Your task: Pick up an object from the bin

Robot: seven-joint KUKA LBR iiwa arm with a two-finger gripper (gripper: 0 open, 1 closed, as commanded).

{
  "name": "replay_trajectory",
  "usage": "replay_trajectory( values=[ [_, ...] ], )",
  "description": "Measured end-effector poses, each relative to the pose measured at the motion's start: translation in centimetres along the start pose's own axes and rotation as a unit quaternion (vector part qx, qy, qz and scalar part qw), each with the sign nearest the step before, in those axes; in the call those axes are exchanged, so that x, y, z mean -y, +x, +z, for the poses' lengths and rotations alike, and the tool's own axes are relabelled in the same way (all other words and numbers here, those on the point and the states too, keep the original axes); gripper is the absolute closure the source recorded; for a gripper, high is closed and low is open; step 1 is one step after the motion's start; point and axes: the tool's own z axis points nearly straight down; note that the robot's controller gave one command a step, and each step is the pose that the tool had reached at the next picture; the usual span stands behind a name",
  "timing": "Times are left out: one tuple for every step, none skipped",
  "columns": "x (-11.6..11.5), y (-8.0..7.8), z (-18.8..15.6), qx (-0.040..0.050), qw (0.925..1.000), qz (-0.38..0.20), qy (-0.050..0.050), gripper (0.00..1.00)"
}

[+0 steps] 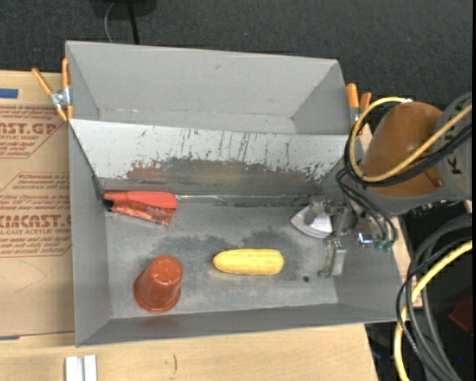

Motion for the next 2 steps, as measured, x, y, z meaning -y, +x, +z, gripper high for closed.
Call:
replay_trajectory(
  values=[
    [0.0,-0.2,-0.4,0.0037,1.0000,-0.001,0.001,0.00],
    [-3.8,-1.4,1.5,0.0027,1.0000,0.004,0.001,0.00]
  ],
)
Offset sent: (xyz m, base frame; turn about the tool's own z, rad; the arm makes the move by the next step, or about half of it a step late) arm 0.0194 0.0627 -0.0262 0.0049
